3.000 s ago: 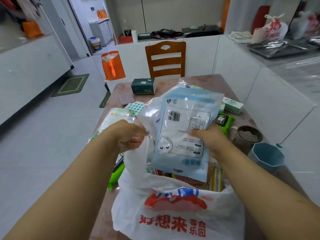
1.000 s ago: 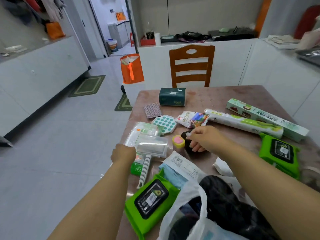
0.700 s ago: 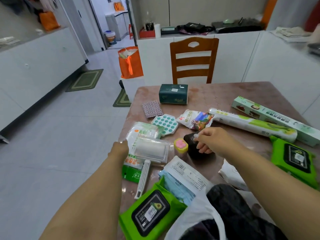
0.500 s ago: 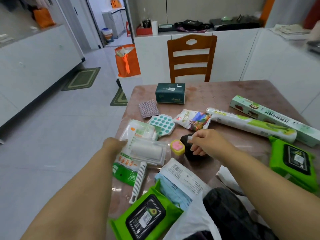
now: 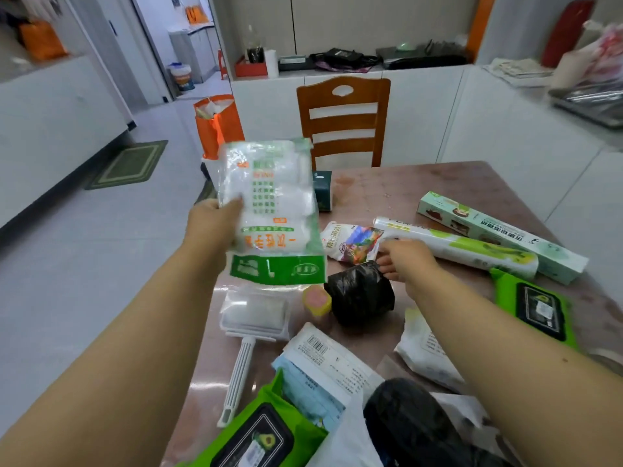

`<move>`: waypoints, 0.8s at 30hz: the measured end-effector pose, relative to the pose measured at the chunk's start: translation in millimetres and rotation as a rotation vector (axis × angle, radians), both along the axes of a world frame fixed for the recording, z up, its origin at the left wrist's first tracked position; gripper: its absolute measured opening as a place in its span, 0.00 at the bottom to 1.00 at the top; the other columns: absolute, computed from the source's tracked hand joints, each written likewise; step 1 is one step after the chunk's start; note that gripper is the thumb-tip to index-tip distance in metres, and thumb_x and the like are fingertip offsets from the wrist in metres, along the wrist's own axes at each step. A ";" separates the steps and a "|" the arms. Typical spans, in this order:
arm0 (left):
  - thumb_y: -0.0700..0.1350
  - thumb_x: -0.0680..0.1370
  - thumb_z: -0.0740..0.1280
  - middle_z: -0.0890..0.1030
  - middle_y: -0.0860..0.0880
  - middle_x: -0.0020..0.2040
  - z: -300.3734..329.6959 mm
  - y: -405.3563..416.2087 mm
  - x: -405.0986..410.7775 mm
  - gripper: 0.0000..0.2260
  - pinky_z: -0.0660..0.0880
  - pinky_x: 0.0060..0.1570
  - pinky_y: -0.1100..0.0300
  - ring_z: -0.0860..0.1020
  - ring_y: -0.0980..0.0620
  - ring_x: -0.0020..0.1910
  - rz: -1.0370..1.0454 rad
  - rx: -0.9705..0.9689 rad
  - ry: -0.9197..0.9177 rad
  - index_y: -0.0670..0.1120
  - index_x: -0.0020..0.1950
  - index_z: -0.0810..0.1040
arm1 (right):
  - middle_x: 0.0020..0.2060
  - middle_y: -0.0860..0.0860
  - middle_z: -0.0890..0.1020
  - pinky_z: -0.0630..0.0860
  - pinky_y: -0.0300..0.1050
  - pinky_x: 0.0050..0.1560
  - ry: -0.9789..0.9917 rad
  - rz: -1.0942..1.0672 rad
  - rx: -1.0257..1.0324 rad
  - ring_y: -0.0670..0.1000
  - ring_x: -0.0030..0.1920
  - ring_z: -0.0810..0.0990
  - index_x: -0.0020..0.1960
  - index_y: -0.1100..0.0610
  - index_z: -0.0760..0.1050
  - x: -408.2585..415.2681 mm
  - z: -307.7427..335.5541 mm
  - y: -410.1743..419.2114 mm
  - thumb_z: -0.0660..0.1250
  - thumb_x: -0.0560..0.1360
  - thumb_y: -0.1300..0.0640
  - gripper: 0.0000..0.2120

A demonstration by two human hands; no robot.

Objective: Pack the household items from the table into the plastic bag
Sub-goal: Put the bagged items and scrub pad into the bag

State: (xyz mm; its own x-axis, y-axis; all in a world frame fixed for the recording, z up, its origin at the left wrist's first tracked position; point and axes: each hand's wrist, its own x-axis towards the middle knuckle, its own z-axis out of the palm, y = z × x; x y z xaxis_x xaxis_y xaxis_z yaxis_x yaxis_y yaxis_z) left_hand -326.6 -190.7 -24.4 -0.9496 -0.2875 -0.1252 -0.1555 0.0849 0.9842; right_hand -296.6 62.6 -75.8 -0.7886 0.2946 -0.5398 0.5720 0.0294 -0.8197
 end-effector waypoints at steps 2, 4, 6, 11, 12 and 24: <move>0.43 0.80 0.64 0.83 0.43 0.44 -11.2 15.8 5.0 0.05 0.81 0.32 0.52 0.84 0.49 0.32 -0.054 0.250 -0.097 0.41 0.52 0.76 | 0.31 0.55 0.73 0.69 0.39 0.31 0.050 -0.054 -0.090 0.51 0.29 0.71 0.39 0.58 0.71 -4.9 -1.5 2.3 0.60 0.78 0.53 0.12; 0.41 0.80 0.63 0.84 0.41 0.47 -24.4 29.6 8.5 0.05 0.82 0.33 0.50 0.85 0.46 0.35 -0.109 0.372 -0.210 0.40 0.52 0.76 | 0.39 0.58 0.80 0.77 0.47 0.42 0.094 -0.010 -0.216 0.55 0.38 0.79 0.47 0.60 0.73 -9.5 -1.2 -1.2 0.63 0.77 0.44 0.18; 0.42 0.80 0.64 0.84 0.39 0.51 -33.2 43.6 10.6 0.05 0.82 0.38 0.47 0.84 0.44 0.39 -0.189 0.380 -0.340 0.41 0.49 0.76 | 0.44 0.58 0.82 0.79 0.48 0.43 0.089 0.101 -0.361 0.57 0.41 0.81 0.50 0.60 0.74 -14.5 1.6 -7.2 0.63 0.76 0.42 0.20; 0.54 0.80 0.61 0.81 0.44 0.37 -57.9 57.3 -21.5 0.16 0.77 0.34 0.58 0.79 0.49 0.34 -0.277 0.263 -0.414 0.41 0.45 0.76 | 0.43 0.56 0.78 0.69 0.30 0.18 0.092 0.115 -0.173 0.49 0.26 0.80 0.46 0.67 0.76 -25.7 13.3 -8.4 0.66 0.76 0.63 0.05; 0.56 0.80 0.60 0.80 0.43 0.40 -65.3 51.7 -36.2 0.18 0.77 0.38 0.57 0.79 0.48 0.38 -0.210 0.186 -0.402 0.40 0.49 0.76 | 0.42 0.54 0.78 0.68 0.30 0.18 0.093 0.098 -0.116 0.49 0.28 0.78 0.50 0.68 0.76 -26.8 14.5 -3.5 0.67 0.76 0.63 0.08; 0.51 0.72 0.72 0.77 0.40 0.60 -142.0 12.5 -149.5 0.29 0.74 0.39 0.55 0.77 0.39 0.56 0.276 -0.327 -0.433 0.38 0.67 0.67 | 0.38 0.51 0.81 0.68 0.29 0.17 0.095 0.049 -0.187 0.44 0.28 0.77 0.55 0.64 0.76 -46.7 -18.6 29.8 0.66 0.76 0.64 0.09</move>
State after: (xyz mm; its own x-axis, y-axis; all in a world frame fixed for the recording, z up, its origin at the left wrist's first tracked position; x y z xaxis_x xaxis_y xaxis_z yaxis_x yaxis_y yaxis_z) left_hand -476.1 -178.2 -166.4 -0.7169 -0.6048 -0.3468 -0.5950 0.2715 0.7565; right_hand -343.4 92.4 -94.5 -0.8496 0.1565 -0.5037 0.4932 -0.1029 -0.8638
